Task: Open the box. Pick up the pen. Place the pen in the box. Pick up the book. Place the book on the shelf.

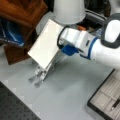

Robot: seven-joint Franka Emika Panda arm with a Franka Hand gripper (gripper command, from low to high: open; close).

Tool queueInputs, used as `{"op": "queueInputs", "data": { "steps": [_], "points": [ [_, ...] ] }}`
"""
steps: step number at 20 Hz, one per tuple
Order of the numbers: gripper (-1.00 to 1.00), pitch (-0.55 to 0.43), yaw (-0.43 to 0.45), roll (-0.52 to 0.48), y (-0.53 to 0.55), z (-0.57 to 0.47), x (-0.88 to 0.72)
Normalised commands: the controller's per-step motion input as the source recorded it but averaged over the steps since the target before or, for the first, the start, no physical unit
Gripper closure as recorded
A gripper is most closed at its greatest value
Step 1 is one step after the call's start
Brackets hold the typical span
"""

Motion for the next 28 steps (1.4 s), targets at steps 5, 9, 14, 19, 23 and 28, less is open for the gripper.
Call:
{"op": "queueInputs", "data": {
  "steps": [5,9,14,19,23,28],
  "points": [
    [1.00,0.126,-0.335,-0.086,0.26,0.38,0.15],
    [1.00,0.156,-0.378,-0.074,0.20,0.33,0.14],
    [1.00,0.166,-0.385,-0.002,0.11,0.25,0.13],
    [1.00,0.181,-0.387,0.082,0.04,0.30,0.08],
    [1.00,0.186,-0.366,0.121,-0.05,0.39,0.05],
    [1.00,0.117,-0.284,0.135,-0.11,0.32,-0.01]
  ]
}}
